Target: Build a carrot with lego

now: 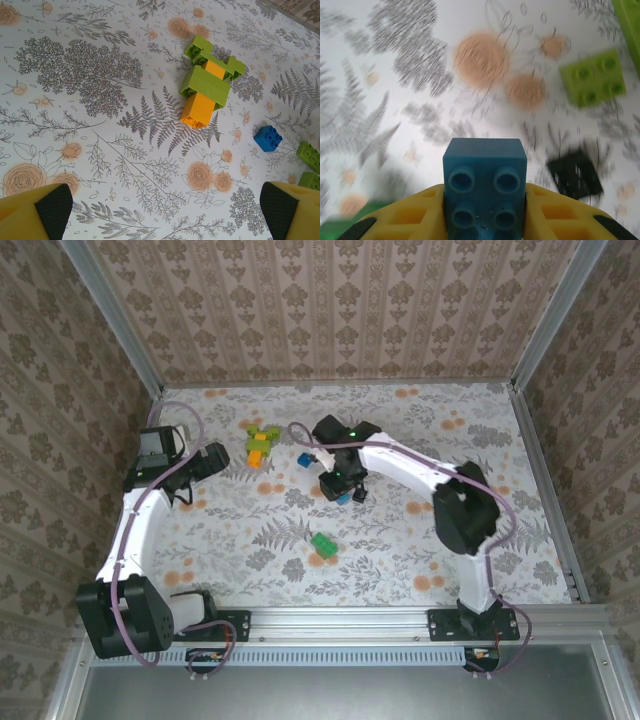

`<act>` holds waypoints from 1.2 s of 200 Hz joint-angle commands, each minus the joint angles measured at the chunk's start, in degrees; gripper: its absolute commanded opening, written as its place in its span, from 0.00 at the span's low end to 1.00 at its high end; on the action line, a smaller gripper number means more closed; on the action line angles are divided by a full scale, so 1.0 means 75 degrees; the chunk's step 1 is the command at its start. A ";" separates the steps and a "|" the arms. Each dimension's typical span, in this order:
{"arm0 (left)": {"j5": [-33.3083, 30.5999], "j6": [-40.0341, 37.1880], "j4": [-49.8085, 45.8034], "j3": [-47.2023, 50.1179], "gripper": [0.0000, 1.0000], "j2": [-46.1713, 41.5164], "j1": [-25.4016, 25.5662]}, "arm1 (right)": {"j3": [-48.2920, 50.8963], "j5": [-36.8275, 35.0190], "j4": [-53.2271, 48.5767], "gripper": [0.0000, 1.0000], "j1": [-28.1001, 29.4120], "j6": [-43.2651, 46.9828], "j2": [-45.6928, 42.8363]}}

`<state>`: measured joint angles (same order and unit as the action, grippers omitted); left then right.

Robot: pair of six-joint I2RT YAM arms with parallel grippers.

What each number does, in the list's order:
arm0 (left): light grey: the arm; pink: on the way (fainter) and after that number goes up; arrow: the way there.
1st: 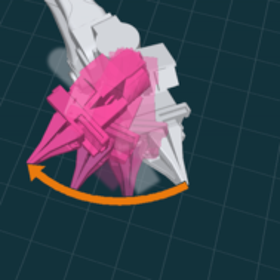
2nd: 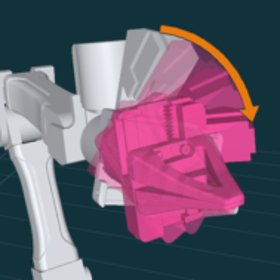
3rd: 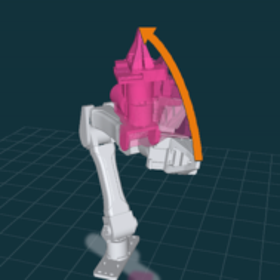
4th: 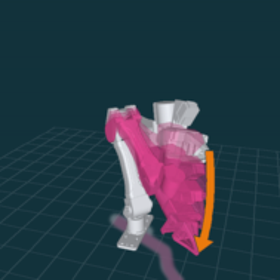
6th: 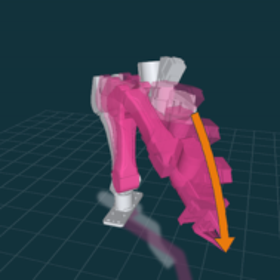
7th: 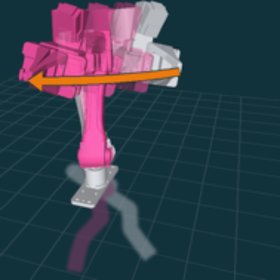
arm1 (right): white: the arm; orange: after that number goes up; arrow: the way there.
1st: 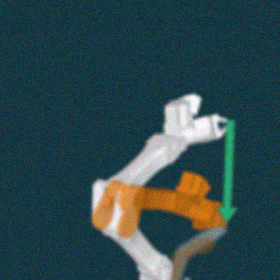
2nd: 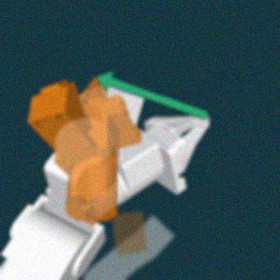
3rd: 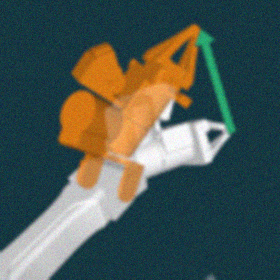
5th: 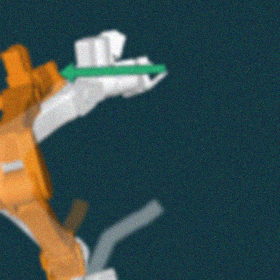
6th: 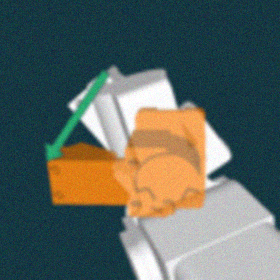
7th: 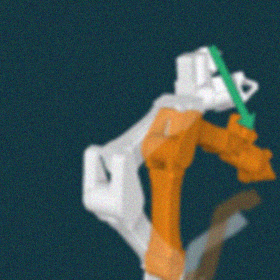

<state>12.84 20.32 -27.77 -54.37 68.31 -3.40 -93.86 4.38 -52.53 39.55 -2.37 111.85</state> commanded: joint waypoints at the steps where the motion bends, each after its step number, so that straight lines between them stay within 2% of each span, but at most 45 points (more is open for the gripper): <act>1: 0.0081 -0.0132 0.0058 -0.0017 1.00 0.0041 0.0054 | 0.0970 0.0487 0.0110 0.35 0.0302 -0.0295 -0.0965; 28: 0.0081 -0.0134 0.0045 -0.0026 1.00 0.0047 0.0066 | 0.1942 0.0886 0.0662 0.35 0.0624 -0.0635 -0.1690; 56: 0.0046 -0.0142 0.0002 -0.0023 1.00 0.0034 0.0082 | 0.2240 0.0837 0.0872 0.35 0.0954 -0.0794 -0.1728; 240: 0.0034 -0.0154 -0.0001 -0.0038 1.00 0.0044 0.0103 | 0.2107 0.0178 0.0886 0.35 0.1910 -0.1228 -0.1002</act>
<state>12.82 20.03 -27.79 -54.37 68.31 -2.92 -77.21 7.62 -45.04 53.12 -10.50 103.15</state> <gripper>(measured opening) 0.994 0.345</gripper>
